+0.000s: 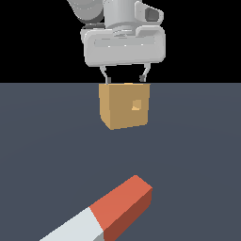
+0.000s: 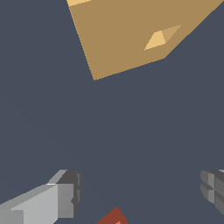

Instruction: Insert the peg into the horizontal hole in a box.

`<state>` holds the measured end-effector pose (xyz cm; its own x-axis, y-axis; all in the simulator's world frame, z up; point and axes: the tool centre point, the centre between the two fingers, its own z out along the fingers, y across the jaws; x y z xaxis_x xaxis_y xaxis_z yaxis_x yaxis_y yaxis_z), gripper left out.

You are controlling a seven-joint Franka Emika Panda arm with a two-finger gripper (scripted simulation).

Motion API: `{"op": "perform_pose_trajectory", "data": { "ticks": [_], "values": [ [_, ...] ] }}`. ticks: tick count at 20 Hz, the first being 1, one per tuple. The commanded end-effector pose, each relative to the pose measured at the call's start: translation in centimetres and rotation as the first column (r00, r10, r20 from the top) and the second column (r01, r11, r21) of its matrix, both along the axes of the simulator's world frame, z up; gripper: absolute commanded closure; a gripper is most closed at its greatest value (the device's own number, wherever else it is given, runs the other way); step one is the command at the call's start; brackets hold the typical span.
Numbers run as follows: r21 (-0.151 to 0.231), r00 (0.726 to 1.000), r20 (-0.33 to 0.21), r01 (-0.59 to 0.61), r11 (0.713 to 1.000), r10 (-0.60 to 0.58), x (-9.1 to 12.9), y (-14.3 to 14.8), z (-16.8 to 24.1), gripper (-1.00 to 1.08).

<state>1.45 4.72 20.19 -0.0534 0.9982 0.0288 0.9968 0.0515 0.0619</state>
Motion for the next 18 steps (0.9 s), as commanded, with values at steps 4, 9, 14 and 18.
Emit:
{"op": "perform_pose_trajectory", "data": {
  "ticks": [4,9,14,18],
  "values": [
    [0.0,1.0,-0.001,0.014,1.0,-0.014,0.1,-0.5,-0.2,-0.92],
    [-0.002,0.995,-0.008,0.104,0.995,-0.104,0.5,-3.3,-1.5,-0.92],
    [-0.006,0.96,-0.02,0.28,0.96,-0.28,0.5,-9.1,-4.1,-0.92],
    [-0.012,0.888,-0.033,0.458,0.889,-0.458,-0.7,-15.2,-6.9,-0.92]
  ]
}}
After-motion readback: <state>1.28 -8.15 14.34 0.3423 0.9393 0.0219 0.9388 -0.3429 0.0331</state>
